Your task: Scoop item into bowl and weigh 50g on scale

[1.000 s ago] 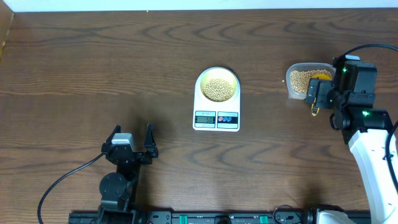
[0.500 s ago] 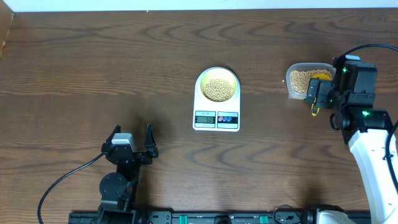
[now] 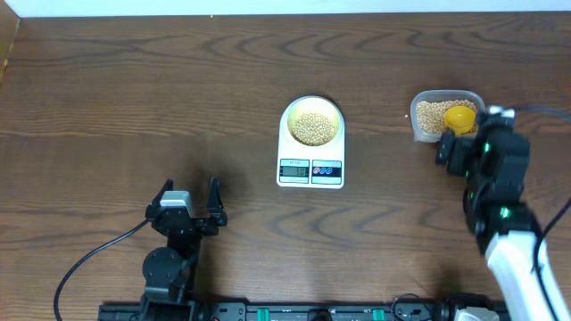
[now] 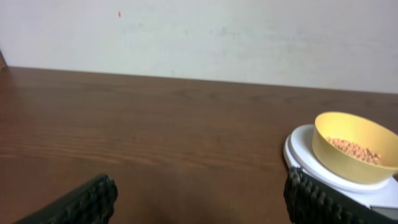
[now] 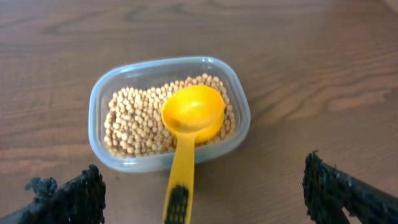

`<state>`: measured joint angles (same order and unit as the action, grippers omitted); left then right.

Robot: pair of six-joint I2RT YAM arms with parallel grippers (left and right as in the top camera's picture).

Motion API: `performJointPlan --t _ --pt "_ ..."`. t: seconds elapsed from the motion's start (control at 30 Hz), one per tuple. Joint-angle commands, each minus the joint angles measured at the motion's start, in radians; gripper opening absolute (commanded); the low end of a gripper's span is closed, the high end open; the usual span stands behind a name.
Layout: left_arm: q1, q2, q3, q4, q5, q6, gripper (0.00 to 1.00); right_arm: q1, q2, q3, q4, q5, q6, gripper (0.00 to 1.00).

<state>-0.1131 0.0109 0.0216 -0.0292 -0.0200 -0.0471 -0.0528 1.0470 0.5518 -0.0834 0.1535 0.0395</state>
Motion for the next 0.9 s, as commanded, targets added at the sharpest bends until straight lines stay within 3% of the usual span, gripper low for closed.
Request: performJointPlan --t 0.0,0.6,0.87 --pt "0.003 -0.007 -0.018 -0.043 -0.003 0.017 0.88 0.008 -0.121 -0.116 0.032 0.004 -0.011 0.99" --pt "0.003 -0.007 -0.018 -0.043 -0.003 0.017 0.88 0.058 -0.700 -0.537 0.134 -0.002 -0.011 0.99" --pt "0.003 -0.007 -0.018 -0.043 -0.003 0.017 0.88 0.068 -0.800 -0.546 0.059 0.002 -0.011 0.99"
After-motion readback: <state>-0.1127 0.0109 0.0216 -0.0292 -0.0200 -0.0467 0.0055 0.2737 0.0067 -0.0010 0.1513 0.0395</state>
